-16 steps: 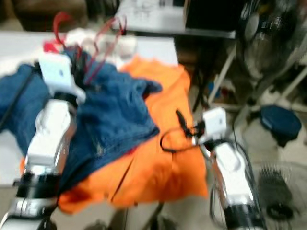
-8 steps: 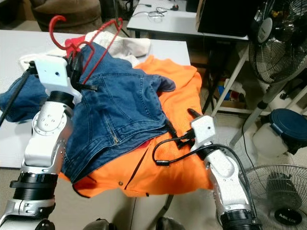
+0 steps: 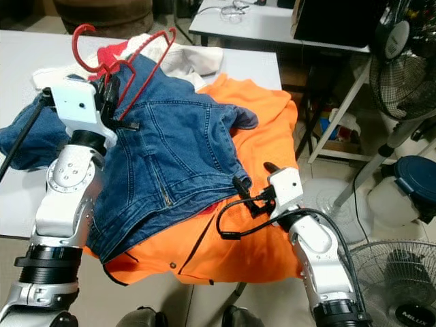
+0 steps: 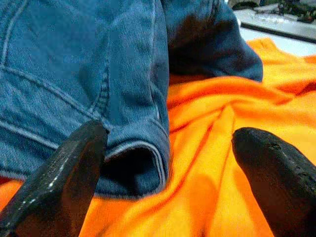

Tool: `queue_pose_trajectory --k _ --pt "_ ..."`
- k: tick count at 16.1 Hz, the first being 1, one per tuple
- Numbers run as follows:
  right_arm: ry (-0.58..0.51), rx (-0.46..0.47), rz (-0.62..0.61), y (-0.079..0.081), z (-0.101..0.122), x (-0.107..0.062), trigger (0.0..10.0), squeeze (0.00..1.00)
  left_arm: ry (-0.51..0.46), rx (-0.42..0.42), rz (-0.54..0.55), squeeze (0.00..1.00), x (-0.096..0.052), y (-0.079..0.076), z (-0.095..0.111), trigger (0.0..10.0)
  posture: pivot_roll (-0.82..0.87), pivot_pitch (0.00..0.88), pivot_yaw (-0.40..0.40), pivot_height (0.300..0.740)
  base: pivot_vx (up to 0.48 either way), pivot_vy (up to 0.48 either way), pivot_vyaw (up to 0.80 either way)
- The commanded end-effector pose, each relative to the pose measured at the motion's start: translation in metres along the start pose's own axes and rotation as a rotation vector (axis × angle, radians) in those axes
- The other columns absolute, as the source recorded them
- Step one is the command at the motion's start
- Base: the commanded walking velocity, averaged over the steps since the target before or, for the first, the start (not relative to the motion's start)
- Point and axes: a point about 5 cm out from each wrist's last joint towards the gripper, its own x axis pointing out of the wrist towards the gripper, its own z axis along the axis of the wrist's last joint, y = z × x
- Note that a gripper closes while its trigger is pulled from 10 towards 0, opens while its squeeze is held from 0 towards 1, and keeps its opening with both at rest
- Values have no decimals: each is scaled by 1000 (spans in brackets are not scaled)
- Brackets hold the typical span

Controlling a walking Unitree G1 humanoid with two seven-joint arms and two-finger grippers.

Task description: Hang hanger

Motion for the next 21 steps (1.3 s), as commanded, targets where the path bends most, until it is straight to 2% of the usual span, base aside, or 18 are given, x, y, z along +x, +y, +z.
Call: queue_pose_trajectory --k 1,5,9,12,13,16,18,21 --pt "28 -30 -18 -6 -5 -3 10000 0 -22 1 -17 0 4 -3 5 10000 31 52 -8 740 0 0 0" --pt "49 -72 -90 -23 -9 12 10000 0 -20 -2 -18 0 4 -5 3 10000 36 46 -16 740 0 0 0" --pt "29 -94 -125 -35 -1 32 10000 0 -25 7 -16 0 4 -5 3 10000 48 43 -17 740 0 0 0" --pt "16 -108 -134 -37 5 43 10000 0 -25 9 -17 0 5 -5 3 10000 49 43 -19 740 0 0 0" --pt "13 -106 -134 -37 6 46 0 0 -26 8 -16 0 5 -5 3 10000 50 43 -21 740 0 0 0" --pt "11 -44 -134 -34 -1 47 0 0 -17 8 -15 0 3 -5 1 10000 50 47 -26 740 0 0 0" --pt "-6 -33 -144 -32 -1 46 0 0 0 7 -22 0 2 -6 -3 10000 50 48 -30 740 0 0 0" --pt "-51 -45 -180 -37 6 40 0 0 16 -2 -22 0 3 -7 -5 10000 41 48 -30 740 0 0 0"
